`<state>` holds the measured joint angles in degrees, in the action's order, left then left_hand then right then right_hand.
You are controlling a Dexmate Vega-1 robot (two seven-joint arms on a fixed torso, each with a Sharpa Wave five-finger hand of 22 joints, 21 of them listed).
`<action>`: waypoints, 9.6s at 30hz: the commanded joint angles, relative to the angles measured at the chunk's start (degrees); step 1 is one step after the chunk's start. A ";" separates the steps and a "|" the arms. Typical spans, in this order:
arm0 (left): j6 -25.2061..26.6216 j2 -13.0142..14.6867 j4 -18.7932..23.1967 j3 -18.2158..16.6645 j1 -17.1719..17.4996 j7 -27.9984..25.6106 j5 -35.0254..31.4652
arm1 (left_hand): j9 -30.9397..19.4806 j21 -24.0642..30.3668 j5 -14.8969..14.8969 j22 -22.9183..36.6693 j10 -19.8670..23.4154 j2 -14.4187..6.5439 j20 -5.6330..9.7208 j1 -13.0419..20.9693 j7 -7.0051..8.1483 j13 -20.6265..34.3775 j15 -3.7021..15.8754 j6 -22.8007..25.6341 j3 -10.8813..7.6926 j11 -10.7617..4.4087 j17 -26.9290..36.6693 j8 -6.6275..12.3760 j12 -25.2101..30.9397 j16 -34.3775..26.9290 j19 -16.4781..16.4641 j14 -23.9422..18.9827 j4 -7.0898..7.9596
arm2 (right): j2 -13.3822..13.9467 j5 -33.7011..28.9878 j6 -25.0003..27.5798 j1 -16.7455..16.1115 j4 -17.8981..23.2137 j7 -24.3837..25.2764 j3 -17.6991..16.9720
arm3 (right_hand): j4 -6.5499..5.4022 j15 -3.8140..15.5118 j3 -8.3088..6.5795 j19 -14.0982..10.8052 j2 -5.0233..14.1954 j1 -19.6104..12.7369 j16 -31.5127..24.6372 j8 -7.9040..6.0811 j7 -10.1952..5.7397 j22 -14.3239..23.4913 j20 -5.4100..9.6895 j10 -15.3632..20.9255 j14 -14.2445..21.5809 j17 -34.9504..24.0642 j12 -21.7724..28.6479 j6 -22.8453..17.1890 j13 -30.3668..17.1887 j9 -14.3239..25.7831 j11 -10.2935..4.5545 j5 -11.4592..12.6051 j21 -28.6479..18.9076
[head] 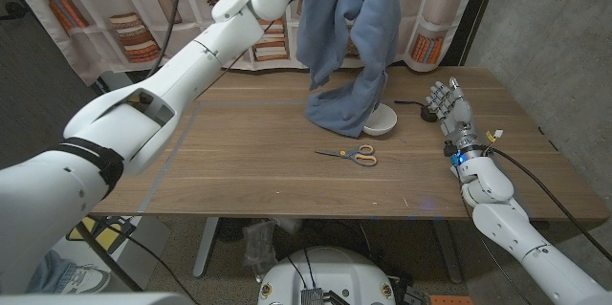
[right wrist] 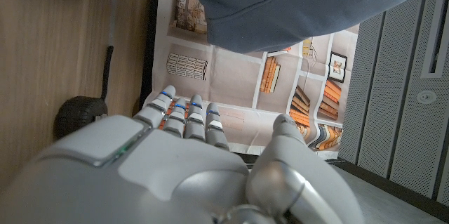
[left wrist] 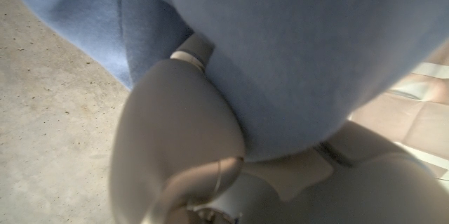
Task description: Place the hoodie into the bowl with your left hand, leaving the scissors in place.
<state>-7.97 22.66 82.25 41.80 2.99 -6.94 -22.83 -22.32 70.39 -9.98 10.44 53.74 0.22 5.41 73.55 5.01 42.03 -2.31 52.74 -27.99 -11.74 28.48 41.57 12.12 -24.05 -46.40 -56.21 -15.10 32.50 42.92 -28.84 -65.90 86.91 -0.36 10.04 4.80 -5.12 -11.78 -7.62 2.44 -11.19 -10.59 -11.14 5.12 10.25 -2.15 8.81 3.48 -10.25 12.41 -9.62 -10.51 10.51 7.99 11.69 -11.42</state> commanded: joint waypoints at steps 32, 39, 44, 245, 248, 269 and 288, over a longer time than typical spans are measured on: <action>-1.26 -6.91 -9.84 8.52 -4.01 2.98 -4.14 | 2.29 -0.20 -0.19 -0.25 2.82 1.06 5.13 -2.22 2.55 -1.35 15.12 3.07 -8.28 -0.50 14.10 1.06 0.08 5.10 3.66 -10.47 7.98 | -0.37 0.97 -1.42 -2.85 0.48 -0.26 -1.45 | 0.45 -0.32 0.12 -0.50 0.22 -0.59 -0.07 -0.03 0.21 0.28 -0.22 0.40 0.39 -0.19 0.04 -0.52 -0.28 0.25 -0.17 -0.21 -0.06; -2.10 -8.40 -13.95 9.85 -4.73 3.21 -3.53 | 2.55 -0.21 -0.19 -0.26 2.78 1.09 5.06 -2.28 2.59 -1.53 15.14 3.03 -8.39 -0.49 13.73 1.05 0.01 5.42 3.88 -10.79 7.96 | -0.19 0.94 -1.18 -2.78 0.39 -0.39 -1.47 | 0.46 -0.30 0.14 -0.49 0.23 -0.57 -0.04 -0.03 0.15 0.28 -0.22 0.42 0.34 -0.19 0.04 -0.53 -0.28 0.25 -0.21 -0.22 -0.06; -2.57 -8.89 -15.78 10.39 -4.86 2.95 -3.11 | 2.73 -0.21 -0.20 -0.26 2.82 1.11 5.02 -2.31 2.70 -1.60 15.11 3.19 -8.46 -0.51 13.66 1.10 0.02 5.56 4.00 -10.90 7.94 | -0.33 1.08 -1.28 -2.63 0.17 -0.44 -1.56 | 0.47 -0.29 0.15 -0.49 0.23 -0.57 -0.06 -0.02 0.16 0.28 -0.22 0.39 0.39 -0.19 0.02 -0.51 -0.28 0.25 -0.24 -0.22 -0.06; -9.76 -18.00 -36.27 25.66 -3.63 16.80 -1.22 | 9.59 -11.44 0.14 -0.69 -9.62 1.75 -3.98 -10.58 -0.18 -7.06 11.50 -3.86 -3.18 -0.04 10.51 -0.54 -1.69 13.28 23.80 8.27 11.61 | -1.60 2.37 -0.84 -1.26 -2.59 -1.87 -0.17 | 1.02 -0.41 0.36 -0.36 0.64 -0.73 -0.06 0.03 -0.73 0.29 -0.31 0.73 0.47 -0.18 0.04 -0.43 -0.30 0.26 -0.18 -0.17 -0.01; -9.45 -17.79 -35.75 25.55 -3.46 16.88 -1.34 | 9.71 -12.28 0.10 -0.69 -9.90 2.08 -4.35 -11.52 -0.22 -7.46 11.35 -4.48 -2.81 -0.08 10.10 -0.81 -1.58 13.20 24.95 9.01 11.99 | -1.37 1.99 -1.16 -1.22 -2.84 -2.24 -0.13 | 1.03 -0.40 0.36 -0.36 0.65 -0.74 -0.07 0.02 -0.75 0.29 -0.34 0.73 0.50 -0.18 0.04 -0.44 -0.30 0.26 -0.21 -0.18 -0.01; -7.17 -16.14 -31.70 24.91 -2.28 16.54 -2.87 | 11.07 -19.76 -1.31 -0.38 -20.54 3.77 -9.04 -15.90 6.27 -11.40 8.97 -16.34 -1.23 0.10 4.73 -7.65 -1.57 13.35 33.73 22.39 12.95 | -1.11 2.50 -0.95 -1.31 -2.84 -2.88 -0.27 | 1.11 -0.48 0.36 -0.37 0.69 -0.81 -0.05 -0.01 -0.82 0.29 -0.45 0.72 0.48 -0.17 0.02 -0.50 -0.31 0.27 -0.36 -0.20 -0.03; -7.35 -15.90 -31.99 24.86 -2.29 15.85 -3.65 | 11.07 -26.20 -2.50 -0.22 -27.75 5.27 -14.01 -18.56 7.46 -14.04 7.26 -20.59 0.36 1.32 0.40 -12.16 -1.50 13.61 42.60 33.51 13.21 | -1.09 2.62 -0.41 -1.27 -2.48 -2.51 -0.29 | 1.13 -0.48 0.41 -0.40 0.69 -0.78 -0.05 -0.01 -0.86 0.29 -0.57 0.71 0.50 -0.18 0.01 -0.49 -0.31 0.28 -0.29 -0.23 -0.05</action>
<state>-15.08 6.62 50.52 66.79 0.70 9.36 -26.16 -11.19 44.67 -11.94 10.02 26.79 5.20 -8.01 55.39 12.35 28.18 2.62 32.78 -28.07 -10.57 29.25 29.93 10.32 -10.42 -4.53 -23.70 -1.79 31.37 45.54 -29.72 -67.22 84.19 -3.13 9.77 5.60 -5.43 -11.32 -7.93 2.96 -11.71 -10.59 -11.14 4.71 10.25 -2.46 9.10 3.79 -10.25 12.41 -10.03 -10.51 10.51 7.68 11.70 -11.42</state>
